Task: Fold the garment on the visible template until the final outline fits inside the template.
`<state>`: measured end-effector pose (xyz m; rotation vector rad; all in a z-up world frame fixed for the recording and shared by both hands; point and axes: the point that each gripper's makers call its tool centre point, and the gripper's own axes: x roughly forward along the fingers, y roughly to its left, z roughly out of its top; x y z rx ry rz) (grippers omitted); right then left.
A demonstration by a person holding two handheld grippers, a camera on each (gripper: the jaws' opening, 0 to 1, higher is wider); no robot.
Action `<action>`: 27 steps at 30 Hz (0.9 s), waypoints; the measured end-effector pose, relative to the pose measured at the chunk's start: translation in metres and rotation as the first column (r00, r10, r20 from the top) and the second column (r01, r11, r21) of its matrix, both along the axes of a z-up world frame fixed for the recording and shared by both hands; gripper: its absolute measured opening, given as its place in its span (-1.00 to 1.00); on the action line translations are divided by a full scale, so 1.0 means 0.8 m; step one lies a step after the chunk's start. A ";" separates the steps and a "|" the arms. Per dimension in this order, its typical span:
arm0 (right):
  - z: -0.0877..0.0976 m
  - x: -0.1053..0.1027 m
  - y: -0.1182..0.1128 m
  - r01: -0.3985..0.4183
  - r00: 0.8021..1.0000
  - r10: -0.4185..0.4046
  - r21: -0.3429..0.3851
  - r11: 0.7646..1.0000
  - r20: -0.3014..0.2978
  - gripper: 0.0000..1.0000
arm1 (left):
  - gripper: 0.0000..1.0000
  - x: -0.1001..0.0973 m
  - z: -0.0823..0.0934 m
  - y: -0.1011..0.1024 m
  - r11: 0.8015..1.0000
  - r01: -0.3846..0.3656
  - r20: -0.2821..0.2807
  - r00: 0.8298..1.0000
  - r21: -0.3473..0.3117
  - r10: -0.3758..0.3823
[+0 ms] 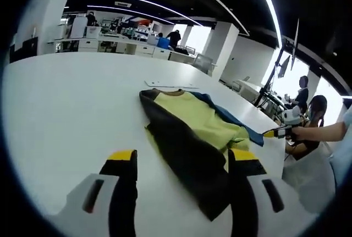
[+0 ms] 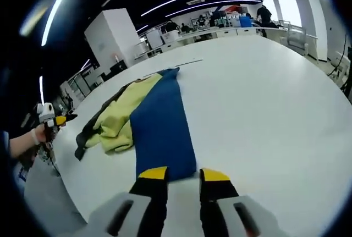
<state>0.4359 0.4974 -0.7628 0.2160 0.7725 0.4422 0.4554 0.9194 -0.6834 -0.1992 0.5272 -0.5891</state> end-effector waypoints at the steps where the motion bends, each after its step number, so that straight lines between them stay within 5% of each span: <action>1: -0.002 0.001 -0.001 0.005 1.000 -0.005 0.005 1.000 -0.005 -0.76 | 0.30 0.000 0.000 0.000 1.000 0.002 0.000 1.000 0.001 -0.002; 6: -0.007 0.008 -0.004 0.036 0.999 -0.035 0.020 0.999 -0.026 -1.00 | 0.34 -0.003 -0.005 0.004 1.000 0.001 -0.006 1.000 0.015 -0.001; 13: -0.003 0.018 -0.014 0.024 0.999 -0.024 0.003 1.000 -0.047 -1.00 | 0.34 -0.008 -0.008 0.009 1.000 -0.015 -0.018 1.000 0.002 0.015; 27: 0.034 0.086 -0.099 0.116 0.993 -0.116 -0.090 0.989 0.009 -1.00 | 0.32 -0.019 -0.019 0.006 0.998 -0.060 -0.042 0.997 -0.028 0.059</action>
